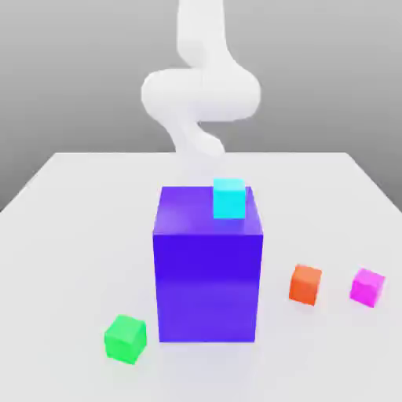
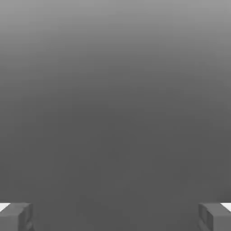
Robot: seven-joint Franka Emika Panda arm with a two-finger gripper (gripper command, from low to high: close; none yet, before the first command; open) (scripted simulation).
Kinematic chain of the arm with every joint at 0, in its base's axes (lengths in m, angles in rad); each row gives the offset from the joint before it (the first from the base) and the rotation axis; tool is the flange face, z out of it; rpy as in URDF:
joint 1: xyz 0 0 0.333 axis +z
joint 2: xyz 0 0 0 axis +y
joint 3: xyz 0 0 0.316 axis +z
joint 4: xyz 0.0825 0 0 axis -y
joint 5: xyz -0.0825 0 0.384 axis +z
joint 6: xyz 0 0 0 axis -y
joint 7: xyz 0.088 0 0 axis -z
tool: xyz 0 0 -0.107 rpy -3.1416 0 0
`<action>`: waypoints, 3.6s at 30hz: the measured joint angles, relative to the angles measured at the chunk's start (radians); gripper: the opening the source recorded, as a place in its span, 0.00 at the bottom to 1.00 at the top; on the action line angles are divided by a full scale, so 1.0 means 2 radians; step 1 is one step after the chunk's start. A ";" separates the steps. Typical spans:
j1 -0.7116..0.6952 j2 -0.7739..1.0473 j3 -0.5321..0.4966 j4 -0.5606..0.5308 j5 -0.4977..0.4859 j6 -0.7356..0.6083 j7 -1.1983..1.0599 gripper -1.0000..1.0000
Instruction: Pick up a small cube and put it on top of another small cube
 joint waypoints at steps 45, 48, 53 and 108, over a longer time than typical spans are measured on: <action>0.374 0.545 0.031 -0.150 -0.056 0.320 -0.700 0.00; 0.374 0.544 0.031 -0.150 -0.057 0.319 -0.700 0.00; 0.363 0.464 0.047 -0.166 -0.032 0.256 -0.718 0.00; 0.034 0.465 -0.191 -0.171 0.124 0.252 -1.261 1.00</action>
